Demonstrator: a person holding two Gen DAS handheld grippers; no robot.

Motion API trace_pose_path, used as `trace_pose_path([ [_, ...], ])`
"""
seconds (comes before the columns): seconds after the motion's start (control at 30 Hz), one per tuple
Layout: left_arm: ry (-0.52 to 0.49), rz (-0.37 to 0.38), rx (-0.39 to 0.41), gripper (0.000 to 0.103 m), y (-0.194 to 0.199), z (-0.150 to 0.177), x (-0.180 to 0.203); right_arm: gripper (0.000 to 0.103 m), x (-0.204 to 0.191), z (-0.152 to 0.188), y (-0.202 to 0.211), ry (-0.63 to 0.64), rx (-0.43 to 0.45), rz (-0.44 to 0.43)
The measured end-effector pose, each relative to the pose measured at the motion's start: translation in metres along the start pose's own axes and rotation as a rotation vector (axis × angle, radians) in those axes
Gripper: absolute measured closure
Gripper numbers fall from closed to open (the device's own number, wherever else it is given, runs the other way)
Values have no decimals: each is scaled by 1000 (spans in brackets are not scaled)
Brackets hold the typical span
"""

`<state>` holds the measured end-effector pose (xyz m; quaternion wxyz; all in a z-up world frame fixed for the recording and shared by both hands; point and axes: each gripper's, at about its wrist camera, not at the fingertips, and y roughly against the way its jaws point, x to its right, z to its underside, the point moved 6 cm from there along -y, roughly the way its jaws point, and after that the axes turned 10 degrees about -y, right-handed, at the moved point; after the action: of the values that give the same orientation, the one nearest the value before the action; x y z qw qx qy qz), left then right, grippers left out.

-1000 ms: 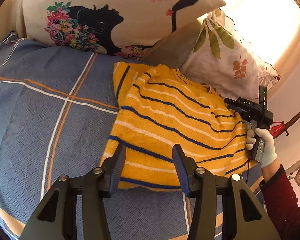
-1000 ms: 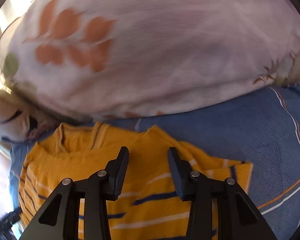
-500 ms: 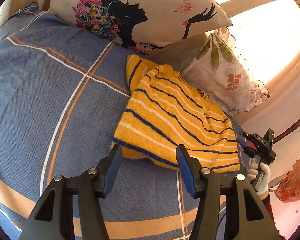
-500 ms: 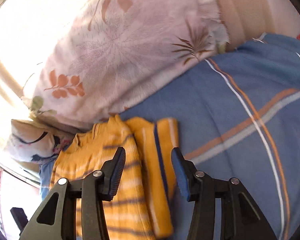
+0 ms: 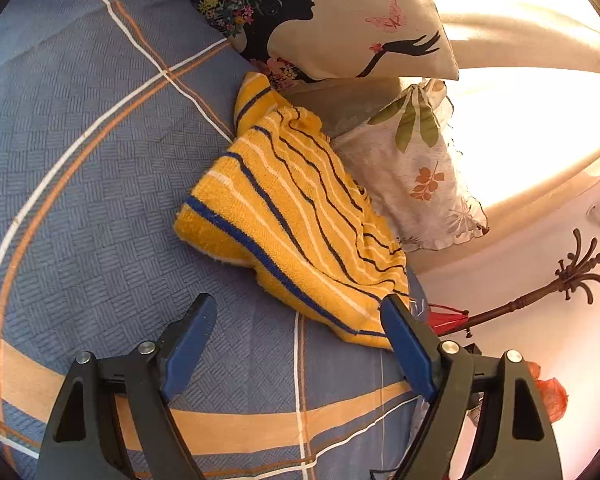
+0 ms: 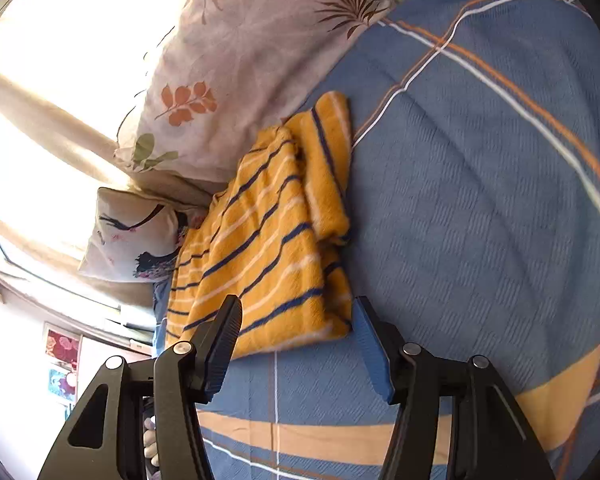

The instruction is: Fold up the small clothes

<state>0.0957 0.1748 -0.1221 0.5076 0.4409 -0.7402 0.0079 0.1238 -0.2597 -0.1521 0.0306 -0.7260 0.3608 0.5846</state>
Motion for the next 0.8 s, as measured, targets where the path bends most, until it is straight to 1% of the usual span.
trace_pose_path([
  [0.03, 15, 10, 1, 20, -4, 0, -1, 37, -2, 5, -3, 4, -4, 5],
  [0.07, 15, 4, 6, 20, -7, -2, 0, 35, -3, 9, -5, 7, -8, 8],
  [0.17, 4, 3, 8, 17, -16, -7, 8, 35, -6, 16, -16, 3, -29, 2],
  [0.27, 1, -15, 7, 17, -27, -13, 8, 35, -9, 15, -22, 15, -9, 8],
  [0.43, -14, -39, 8, 16, -41, -26, 9, 35, -20, 4, -39, 27, 0, 13],
  [0.57, -28, -57, 13, 16, -51, -37, 9, 35, -27, -7, -51, 36, 25, 22],
  [0.7, -32, -60, 27, 16, -58, -46, 7, 35, -37, -19, -66, 51, 55, 38],
  [0.8, -6, -68, 55, 16, -62, -53, 5, 35, -43, -24, -74, 78, 111, 56],
])
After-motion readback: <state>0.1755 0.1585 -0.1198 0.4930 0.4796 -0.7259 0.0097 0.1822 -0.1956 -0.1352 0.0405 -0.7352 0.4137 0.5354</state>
